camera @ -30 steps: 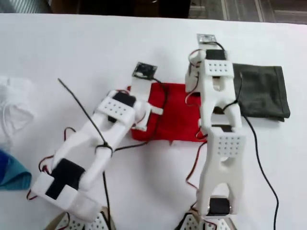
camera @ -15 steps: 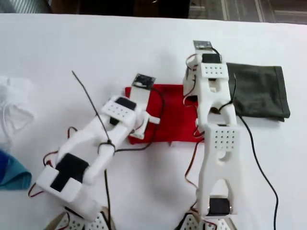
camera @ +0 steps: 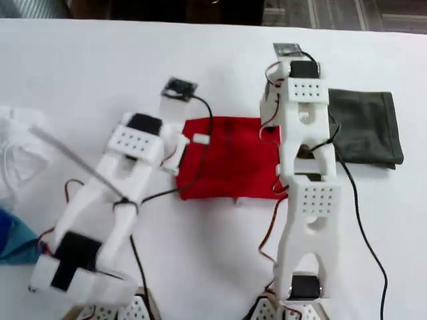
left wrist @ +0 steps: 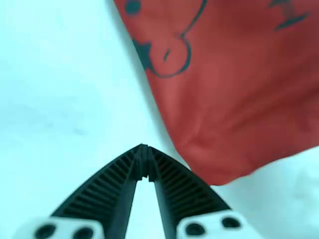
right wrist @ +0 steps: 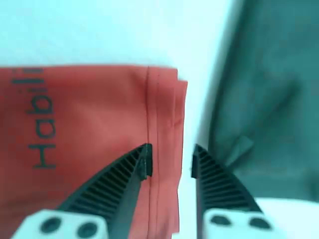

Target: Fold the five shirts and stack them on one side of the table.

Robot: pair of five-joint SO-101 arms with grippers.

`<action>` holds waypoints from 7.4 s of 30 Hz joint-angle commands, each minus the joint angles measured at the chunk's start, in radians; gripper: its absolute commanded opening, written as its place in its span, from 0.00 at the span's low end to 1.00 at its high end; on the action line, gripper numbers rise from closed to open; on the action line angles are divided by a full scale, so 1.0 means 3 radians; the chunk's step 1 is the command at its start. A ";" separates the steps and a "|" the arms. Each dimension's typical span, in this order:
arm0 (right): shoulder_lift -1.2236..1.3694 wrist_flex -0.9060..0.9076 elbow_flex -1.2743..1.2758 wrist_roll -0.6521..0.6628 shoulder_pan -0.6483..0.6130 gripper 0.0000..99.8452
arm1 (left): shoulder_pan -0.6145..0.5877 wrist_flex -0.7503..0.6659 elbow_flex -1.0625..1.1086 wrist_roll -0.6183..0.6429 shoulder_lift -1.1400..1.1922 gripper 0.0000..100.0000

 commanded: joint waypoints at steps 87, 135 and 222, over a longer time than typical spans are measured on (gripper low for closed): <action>0.0120 -0.0084 0.0517 -0.0174 -0.0381 0.23 | -0.0527 -0.0143 0.0407 -0.0041 -0.0481 0.03; 0.0146 0.0074 0.0174 0.0056 -0.0361 0.02 | -0.0864 -0.0107 0.0376 -0.0036 -0.0511 0.03; -0.0852 -0.0279 -0.1325 0.1765 0.0908 0.02 | -0.0864 -0.0179 0.0396 -0.0036 -0.0481 0.03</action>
